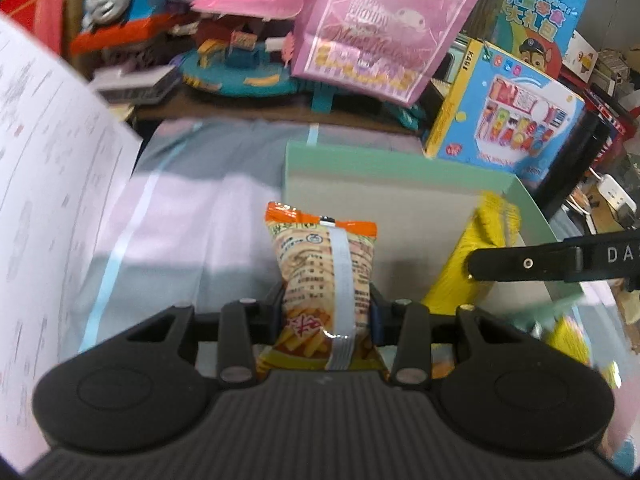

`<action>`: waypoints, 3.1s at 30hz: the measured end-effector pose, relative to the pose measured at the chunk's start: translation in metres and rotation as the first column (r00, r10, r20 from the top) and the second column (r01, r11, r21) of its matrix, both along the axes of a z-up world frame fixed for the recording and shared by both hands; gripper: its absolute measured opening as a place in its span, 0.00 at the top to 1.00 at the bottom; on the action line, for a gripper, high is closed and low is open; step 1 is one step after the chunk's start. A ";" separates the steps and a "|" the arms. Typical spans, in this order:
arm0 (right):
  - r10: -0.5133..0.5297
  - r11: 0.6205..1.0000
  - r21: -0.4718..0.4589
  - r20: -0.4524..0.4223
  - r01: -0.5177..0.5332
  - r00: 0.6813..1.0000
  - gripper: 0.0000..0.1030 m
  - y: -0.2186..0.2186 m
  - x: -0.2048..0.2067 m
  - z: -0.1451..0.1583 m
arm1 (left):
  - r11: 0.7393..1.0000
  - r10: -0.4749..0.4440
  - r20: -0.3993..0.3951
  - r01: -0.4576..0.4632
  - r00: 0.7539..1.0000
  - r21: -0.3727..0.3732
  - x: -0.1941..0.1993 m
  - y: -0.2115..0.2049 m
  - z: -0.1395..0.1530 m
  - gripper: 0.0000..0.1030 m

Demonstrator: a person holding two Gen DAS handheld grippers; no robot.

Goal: Organize snacks
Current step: 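Carry both packs into the green box and open both tools, then withdraw both tools and reach the right tool toward the orange packet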

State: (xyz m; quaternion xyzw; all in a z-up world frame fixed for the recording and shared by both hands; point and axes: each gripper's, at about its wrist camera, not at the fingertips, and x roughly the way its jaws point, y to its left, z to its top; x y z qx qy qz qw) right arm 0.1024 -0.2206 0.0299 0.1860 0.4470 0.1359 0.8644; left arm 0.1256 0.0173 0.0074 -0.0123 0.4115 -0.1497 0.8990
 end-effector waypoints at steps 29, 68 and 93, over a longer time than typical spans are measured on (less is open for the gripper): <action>-0.082 0.996 -0.042 -0.017 0.081 0.996 0.00 -0.023 0.107 -0.034 | 0.993 0.057 0.023 -0.059 0.998 0.101 0.100 -0.063 -0.024 0.00; -0.135 0.991 -0.004 -0.083 0.135 0.987 0.31 -0.082 -0.096 -0.072 | 0.993 -0.056 -0.175 0.073 0.983 0.095 -0.065 -0.109 -0.079 0.52; -0.043 0.999 0.001 -0.168 0.044 0.985 0.28 -0.080 -0.102 -0.079 | 0.989 -0.125 -0.246 0.140 0.961 0.047 -0.061 -0.083 -0.087 0.59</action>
